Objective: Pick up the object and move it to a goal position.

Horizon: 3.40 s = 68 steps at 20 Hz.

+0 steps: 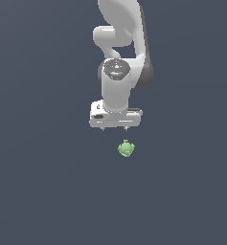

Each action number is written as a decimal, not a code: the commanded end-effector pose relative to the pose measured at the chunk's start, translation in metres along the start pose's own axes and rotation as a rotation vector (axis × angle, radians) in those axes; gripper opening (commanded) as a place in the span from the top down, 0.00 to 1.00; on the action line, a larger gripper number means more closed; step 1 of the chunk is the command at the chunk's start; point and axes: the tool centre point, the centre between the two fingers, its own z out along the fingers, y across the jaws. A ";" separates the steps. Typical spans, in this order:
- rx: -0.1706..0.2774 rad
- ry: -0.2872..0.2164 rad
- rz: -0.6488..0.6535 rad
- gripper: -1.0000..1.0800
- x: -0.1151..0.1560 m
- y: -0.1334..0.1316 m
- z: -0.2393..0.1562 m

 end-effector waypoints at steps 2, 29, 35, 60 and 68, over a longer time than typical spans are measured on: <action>0.000 -0.001 0.000 0.04 0.000 -0.001 0.000; 0.018 -0.022 0.096 0.04 0.002 -0.033 0.016; 0.018 -0.010 0.218 0.04 0.010 -0.038 0.026; 0.022 0.044 0.695 0.04 0.038 -0.058 0.067; 0.022 0.045 0.701 0.04 0.039 -0.059 0.071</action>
